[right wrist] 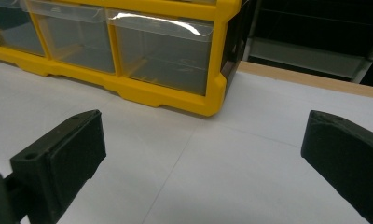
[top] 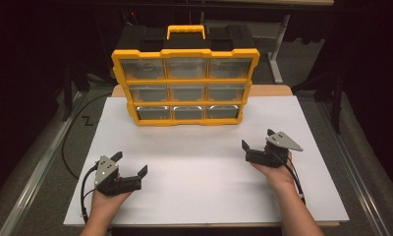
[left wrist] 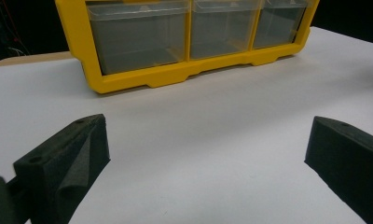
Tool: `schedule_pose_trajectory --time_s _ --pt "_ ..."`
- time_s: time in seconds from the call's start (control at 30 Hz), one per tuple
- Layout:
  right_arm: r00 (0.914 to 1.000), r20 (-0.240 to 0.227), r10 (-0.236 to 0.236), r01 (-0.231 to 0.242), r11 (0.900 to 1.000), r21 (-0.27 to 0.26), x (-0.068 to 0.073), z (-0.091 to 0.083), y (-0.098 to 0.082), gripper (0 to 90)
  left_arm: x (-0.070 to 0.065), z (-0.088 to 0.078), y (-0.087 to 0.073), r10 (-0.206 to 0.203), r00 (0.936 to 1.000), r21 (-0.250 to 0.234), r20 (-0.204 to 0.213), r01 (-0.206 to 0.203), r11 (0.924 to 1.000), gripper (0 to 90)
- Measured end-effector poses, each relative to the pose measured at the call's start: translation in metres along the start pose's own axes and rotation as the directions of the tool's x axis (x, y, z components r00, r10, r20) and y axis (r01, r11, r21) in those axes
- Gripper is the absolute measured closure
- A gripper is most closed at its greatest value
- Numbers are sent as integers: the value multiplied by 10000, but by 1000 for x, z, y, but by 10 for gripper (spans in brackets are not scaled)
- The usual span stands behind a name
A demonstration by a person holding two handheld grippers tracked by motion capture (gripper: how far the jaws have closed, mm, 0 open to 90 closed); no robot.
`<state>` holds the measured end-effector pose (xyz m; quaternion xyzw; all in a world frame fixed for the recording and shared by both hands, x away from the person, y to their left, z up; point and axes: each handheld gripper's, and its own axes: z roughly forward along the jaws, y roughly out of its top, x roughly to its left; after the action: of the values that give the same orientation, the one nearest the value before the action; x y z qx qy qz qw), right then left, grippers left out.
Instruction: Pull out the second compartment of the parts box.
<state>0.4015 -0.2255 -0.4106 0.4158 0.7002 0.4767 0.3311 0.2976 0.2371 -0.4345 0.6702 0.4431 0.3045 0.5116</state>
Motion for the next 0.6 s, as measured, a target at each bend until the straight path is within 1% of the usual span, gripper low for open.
schedule_pose_trajectory --time_s 0.03,0.13,0.2,0.23,0.3,0.4,0.43,0.6 --pt "10000 0 0 0 10000 0 0 0 0 9 0 0 0 0 10000 0 0 0 10000 5" --pt "10000 43 -34 33 10000 53 1 8 2 9 0 0 0 25 10000 -20 -32 -26 10000 5" --pt "10000 38 -7 6 9999 127 2 9 2 9 0 0 0 30 10000 -20 -22 -30 10000 5" --pt "9999 -34 -121 122 9996 270 4 9 1 8 0 -1 0 18 10000 -50 -4 -18 10000 5" --pt "9999 -33 -138 139 9995 282 5 8 1 8 0 -1 0 7 10000 -98 -14 -7 10000 5" --pt "9995 -70 -310 312 9991 290 8 5 1 8 0 -2 0 2 10000 -137 -28 -2 9999 5" --pt "9990 -68 -451 453 9986 286 10 3 1 8 0 -2 0 5 10000 -159 -19 -5 9999 5" --pt "9982 59 -592 590 9978 303 12 -4 -1 8 1 -2 0 -43 10000 -208 -35 42 9998 5"
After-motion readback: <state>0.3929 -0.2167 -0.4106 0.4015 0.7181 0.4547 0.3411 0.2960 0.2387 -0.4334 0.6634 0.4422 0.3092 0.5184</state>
